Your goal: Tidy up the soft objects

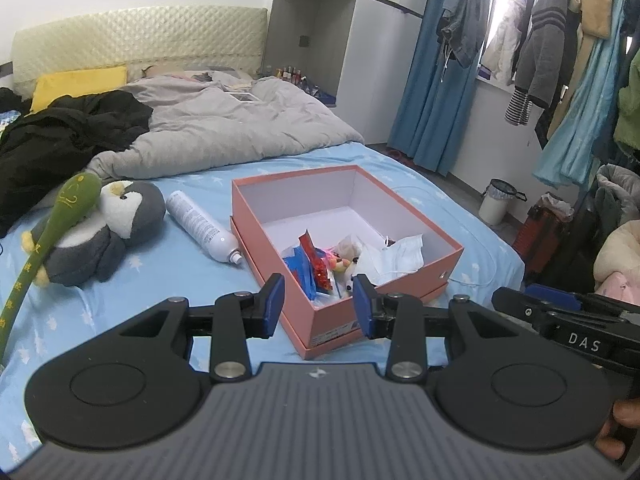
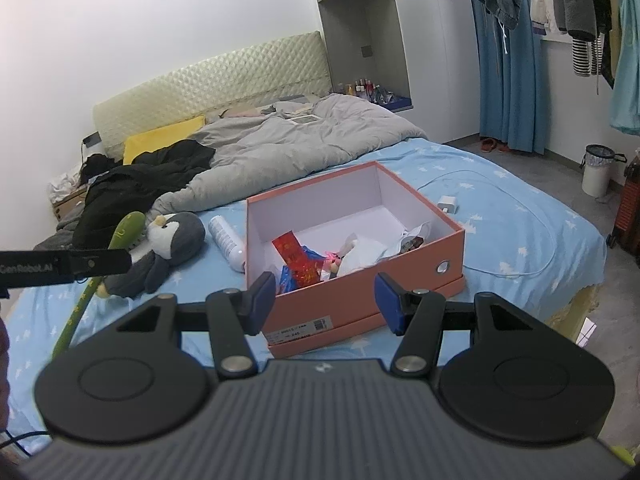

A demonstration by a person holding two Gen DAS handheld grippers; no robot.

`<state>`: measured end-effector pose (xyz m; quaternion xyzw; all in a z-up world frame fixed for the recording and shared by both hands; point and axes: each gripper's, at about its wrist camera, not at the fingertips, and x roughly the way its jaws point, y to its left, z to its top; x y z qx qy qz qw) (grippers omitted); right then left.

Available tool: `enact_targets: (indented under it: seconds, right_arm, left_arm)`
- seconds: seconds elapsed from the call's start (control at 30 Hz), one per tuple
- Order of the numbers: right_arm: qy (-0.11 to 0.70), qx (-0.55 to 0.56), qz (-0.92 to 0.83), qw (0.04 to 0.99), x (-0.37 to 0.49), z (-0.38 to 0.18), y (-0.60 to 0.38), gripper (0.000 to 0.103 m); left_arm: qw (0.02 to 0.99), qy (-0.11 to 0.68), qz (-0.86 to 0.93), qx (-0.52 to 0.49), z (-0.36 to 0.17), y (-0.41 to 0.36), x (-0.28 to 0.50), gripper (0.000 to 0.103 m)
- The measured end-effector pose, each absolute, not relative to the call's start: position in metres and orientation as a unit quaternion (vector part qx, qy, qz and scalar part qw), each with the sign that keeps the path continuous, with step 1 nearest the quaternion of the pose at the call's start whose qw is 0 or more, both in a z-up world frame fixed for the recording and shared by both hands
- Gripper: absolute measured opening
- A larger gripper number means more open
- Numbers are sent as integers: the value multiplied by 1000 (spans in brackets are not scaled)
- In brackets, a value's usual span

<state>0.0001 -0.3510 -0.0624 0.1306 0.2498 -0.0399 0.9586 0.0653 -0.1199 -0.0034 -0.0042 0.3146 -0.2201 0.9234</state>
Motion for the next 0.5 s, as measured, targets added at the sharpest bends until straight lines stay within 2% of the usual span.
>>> enact_targets:
  seconds: [0.4, 0.5]
  right_arm:
    - [246, 129, -36, 960, -4, -55, -354, 58]
    - [245, 129, -36, 960, -5, -54, -354, 61]
  left_arm:
    - [928, 309, -211, -8, -3, -127, 61, 43]
    - [928, 306, -210, -7, -3, -128, 59, 43]
